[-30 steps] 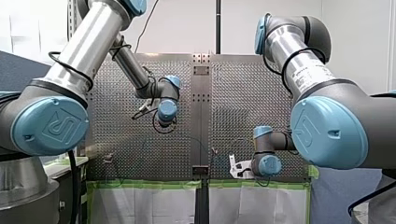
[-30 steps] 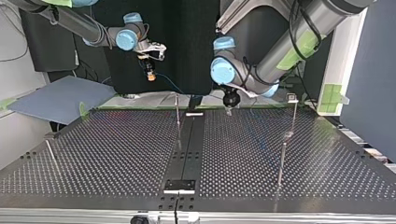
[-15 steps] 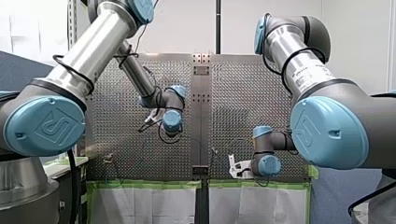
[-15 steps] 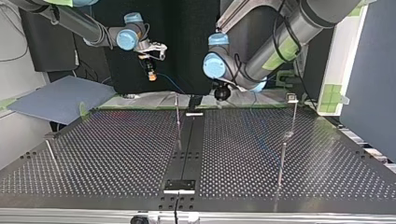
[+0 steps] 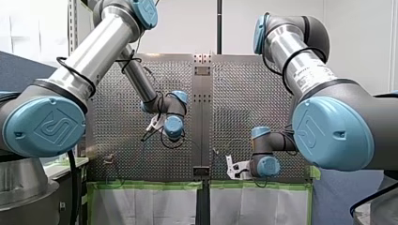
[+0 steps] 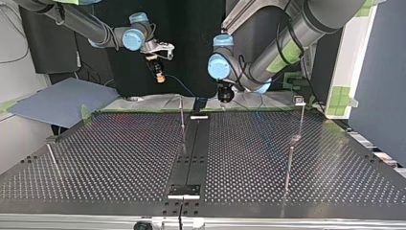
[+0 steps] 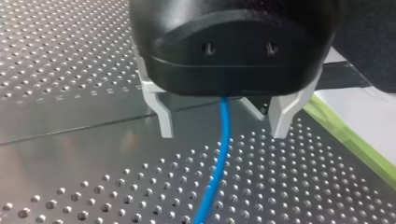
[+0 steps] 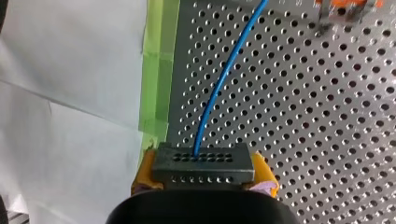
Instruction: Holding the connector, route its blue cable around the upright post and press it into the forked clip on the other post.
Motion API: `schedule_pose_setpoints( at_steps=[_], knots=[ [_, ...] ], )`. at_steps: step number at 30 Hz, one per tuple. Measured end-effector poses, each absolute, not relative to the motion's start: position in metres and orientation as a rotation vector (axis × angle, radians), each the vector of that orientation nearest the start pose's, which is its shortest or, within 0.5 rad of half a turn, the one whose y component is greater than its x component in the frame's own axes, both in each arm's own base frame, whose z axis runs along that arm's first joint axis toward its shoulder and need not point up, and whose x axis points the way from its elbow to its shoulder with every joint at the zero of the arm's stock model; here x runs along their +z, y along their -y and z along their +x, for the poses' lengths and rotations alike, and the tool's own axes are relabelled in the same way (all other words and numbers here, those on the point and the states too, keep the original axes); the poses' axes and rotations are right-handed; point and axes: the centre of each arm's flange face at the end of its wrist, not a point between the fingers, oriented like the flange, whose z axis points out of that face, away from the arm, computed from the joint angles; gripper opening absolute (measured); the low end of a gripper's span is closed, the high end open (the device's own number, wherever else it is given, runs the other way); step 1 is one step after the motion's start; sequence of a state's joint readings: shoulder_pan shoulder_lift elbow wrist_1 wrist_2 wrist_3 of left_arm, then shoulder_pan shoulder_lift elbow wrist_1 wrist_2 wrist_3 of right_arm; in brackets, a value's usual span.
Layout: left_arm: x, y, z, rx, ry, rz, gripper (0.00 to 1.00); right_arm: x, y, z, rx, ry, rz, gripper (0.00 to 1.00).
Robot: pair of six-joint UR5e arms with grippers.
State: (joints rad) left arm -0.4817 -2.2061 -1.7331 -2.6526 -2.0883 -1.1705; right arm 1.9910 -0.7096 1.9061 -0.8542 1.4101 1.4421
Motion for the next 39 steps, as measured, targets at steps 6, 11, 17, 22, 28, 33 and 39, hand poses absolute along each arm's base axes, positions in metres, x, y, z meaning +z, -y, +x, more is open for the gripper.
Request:
schedule_pose_setpoints(
  at_steps=[6,11,17,22,28,33,39],
  knots=[
    [0.103,0.345,0.473,0.385,-1.800,0.422,1.00,-0.053,0.415,0.355,1.344,0.939,1.969,0.00],
    [0.102,0.349,0.471,0.356,-1.801,0.402,1.00,-0.053,0.413,0.357,1.347,0.935,1.973,0.00],
    [0.102,0.354,0.467,0.330,-1.803,0.383,1.00,-0.052,0.413,0.357,1.348,0.934,1.973,0.00],
    [0.094,0.356,0.464,0.323,-1.815,0.381,1.00,-0.052,0.412,0.358,1.349,0.932,1.973,0.00],
    [0.071,0.363,0.462,0.285,-1.825,0.391,1.00,-0.052,0.411,0.359,1.352,0.929,1.975,0.00],
    [0.066,0.372,0.469,0.237,-1.813,0.368,1.00,-0.053,0.410,0.360,1.353,0.927,1.979,0.00],
    [0.069,0.382,0.469,0.211,-1.798,0.365,1.00,-0.053,0.410,0.361,1.354,0.926,1.981,0.00]
  ],
)
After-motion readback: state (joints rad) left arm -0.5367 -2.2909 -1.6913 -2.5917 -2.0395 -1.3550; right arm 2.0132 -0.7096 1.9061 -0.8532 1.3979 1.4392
